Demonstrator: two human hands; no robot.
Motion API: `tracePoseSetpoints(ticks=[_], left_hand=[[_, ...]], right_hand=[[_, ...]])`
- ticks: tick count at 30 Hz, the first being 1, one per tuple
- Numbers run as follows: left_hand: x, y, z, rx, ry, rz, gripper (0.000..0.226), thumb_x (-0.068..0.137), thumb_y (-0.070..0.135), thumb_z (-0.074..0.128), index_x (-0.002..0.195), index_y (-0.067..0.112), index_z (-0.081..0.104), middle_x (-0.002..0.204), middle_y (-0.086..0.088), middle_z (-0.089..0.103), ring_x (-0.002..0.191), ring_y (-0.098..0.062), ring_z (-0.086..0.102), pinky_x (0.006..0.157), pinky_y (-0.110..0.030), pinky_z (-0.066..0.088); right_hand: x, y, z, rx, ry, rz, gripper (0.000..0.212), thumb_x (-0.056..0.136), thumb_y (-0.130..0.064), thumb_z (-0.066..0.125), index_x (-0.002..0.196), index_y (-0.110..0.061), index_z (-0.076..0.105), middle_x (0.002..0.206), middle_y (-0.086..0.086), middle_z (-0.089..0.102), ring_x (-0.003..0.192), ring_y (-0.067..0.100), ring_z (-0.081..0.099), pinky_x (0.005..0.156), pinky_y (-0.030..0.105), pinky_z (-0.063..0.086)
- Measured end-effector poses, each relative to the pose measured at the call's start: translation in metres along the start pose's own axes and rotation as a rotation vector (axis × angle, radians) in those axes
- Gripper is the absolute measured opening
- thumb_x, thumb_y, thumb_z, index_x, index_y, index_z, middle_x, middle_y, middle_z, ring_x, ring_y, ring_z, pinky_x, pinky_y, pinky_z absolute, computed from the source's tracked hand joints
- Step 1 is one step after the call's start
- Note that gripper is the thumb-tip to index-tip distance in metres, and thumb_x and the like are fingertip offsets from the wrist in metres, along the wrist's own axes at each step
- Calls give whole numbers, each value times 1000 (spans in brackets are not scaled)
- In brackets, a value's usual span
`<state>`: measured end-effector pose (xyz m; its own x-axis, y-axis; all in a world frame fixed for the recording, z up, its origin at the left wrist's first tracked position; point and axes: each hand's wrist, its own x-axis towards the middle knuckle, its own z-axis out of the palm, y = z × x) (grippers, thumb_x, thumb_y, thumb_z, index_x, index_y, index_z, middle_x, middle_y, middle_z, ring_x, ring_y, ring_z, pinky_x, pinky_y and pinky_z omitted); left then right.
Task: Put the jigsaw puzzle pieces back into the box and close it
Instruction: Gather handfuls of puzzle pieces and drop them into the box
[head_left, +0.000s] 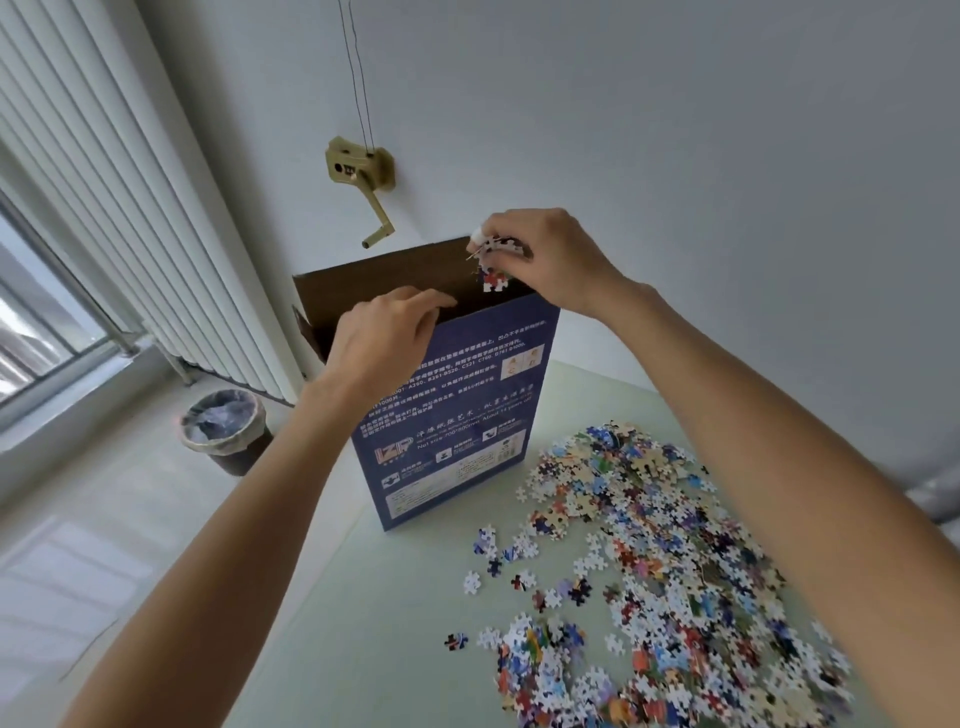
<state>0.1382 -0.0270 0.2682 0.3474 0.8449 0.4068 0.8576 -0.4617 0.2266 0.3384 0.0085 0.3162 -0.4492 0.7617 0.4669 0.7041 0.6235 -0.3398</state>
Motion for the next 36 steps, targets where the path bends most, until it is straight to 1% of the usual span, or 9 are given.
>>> tracePoseSetpoints(ticks=[3, 7, 12, 17, 23, 26, 30, 33, 36], left_hand=[[-6, -2, -1, -26, 26, 18, 28, 96, 28, 48, 122, 24, 58, 110, 0, 65, 79, -18, 61, 57, -24, 41], [-12, -6, 0, -96, 74, 31, 23, 91, 18, 58, 113, 18, 65, 103, -1, 69, 83, -19, 66, 71, -30, 53], [-13, -10, 2, -136, 129, 34, 21, 88, 14, 62, 108, 18, 68, 99, -1, 70, 83, -18, 66, 74, -31, 55], [-13, -11, 3, -128, 141, 23, 21, 89, 16, 61, 109, 19, 68, 99, -1, 70, 82, -19, 66, 72, -31, 55], [-14, -11, 6, -126, 154, 37, 21, 90, 16, 60, 110, 19, 67, 99, -1, 70, 81, -20, 66, 70, -36, 56], [-15, -12, 6, -115, 169, 47, 20, 90, 17, 59, 109, 18, 67, 98, -1, 70, 81, -20, 66, 69, -36, 56], [-21, -8, 5, -89, 234, 48, 23, 93, 27, 55, 111, 16, 65, 102, -2, 69, 89, -20, 65, 71, -32, 54], [-36, 1, 7, -54, 319, 116, 24, 94, 26, 53, 111, 14, 65, 104, -4, 69, 96, -20, 62, 74, -26, 46], [-57, 14, 24, -110, 346, 270, 21, 94, 22, 53, 106, 13, 68, 98, -3, 70, 92, -18, 63, 70, -23, 48]], right_hand=[[14, 0, 15, -69, -93, -72, 18, 88, -15, 61, 105, -16, 67, 99, 2, 69, 87, 12, 62, 76, 23, 49], [22, -2, 30, -27, -184, -99, 19, 87, -12, 61, 104, -16, 69, 101, 1, 68, 93, 14, 62, 83, 33, 51], [24, -1, 42, 22, -222, -39, 20, 83, -15, 67, 103, -17, 71, 102, 1, 65, 95, 14, 59, 85, 35, 50], [21, -2, 46, 99, -241, 4, 24, 83, -16, 67, 108, -17, 69, 106, -2, 64, 96, 6, 56, 83, 13, 43], [15, -6, 48, 126, -235, 33, 20, 92, -21, 56, 109, -18, 67, 107, -4, 68, 95, 0, 56, 83, 10, 40], [8, -11, 49, 79, -143, -4, 21, 92, -16, 57, 109, -13, 67, 107, 0, 68, 98, 6, 60, 83, 10, 41], [-26, -22, 48, 20, 135, -71, 21, 89, -14, 60, 108, -8, 67, 106, 5, 69, 99, 14, 63, 86, 19, 49], [-82, -27, 57, -21, 305, 46, 22, 87, -17, 64, 107, -7, 67, 105, 7, 69, 98, 10, 60, 85, 10, 44], [-147, -27, 75, 44, 330, 198, 19, 87, -14, 63, 103, -5, 68, 100, 6, 70, 91, 5, 58, 81, 7, 46]])
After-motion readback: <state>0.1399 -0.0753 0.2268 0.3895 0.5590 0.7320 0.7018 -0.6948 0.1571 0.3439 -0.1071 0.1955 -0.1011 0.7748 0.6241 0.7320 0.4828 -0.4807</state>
